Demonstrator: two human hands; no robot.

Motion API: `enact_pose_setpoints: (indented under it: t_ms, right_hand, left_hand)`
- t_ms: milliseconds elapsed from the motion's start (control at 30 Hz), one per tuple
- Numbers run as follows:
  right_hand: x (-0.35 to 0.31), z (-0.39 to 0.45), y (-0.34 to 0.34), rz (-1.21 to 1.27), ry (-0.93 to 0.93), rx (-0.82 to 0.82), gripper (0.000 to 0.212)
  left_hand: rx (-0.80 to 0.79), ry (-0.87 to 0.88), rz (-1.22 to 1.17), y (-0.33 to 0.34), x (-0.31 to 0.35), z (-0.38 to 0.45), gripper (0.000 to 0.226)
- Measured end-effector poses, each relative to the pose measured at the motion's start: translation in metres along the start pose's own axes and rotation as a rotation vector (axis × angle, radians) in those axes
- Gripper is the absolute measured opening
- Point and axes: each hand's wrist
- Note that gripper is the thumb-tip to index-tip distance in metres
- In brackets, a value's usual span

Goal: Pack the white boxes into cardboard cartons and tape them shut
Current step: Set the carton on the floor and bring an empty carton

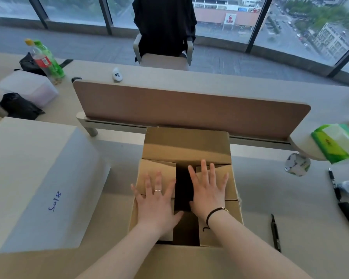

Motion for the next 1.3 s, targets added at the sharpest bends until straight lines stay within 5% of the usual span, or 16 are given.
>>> enact_pose_setpoints:
  t_ms: [200,433,600,900,1100,1300]
  right_hand:
    - [0.006,-0.009,-0.008,0.03,0.001,-0.111,0.044]
    - [0.026,-0.023,-0.079,0.117,-0.025,-0.008,0.02]
    - [0.058,-0.018,-0.111,0.137,0.052,0.063,0.031]
    - [0.094,-0.016,-0.128,-0.152,0.052,0.107,0.043]
    - [0.119,-0.015,-0.119,-0.334,0.092,0.084,0.043]
    - [0.137,-0.005,-0.093,-0.347,0.117,-0.022,0.045]
  left_hand:
    - [0.027,0.079,-0.067,-0.023,0.005,-0.006,0.069]
    - [0.117,0.133,-0.029,-0.078,-0.005,-0.02,0.045]
    - [0.199,0.025,0.061,-0.111,-0.032,-0.024,0.041]
    - [-0.054,-0.186,0.395,-0.084,-0.064,-0.024,0.06]
    - [-0.048,-0.204,0.054,-0.022,-0.076,-0.02,0.079]
    - [0.097,-0.23,-0.319,0.001,-0.068,-0.012,0.075]
Point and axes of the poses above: each hand's wrist, its own z-axis towards the middle knuckle, its own y-axis out of the palm, x = y × z, and after that the axes turned 15 degrees about y, right-handed
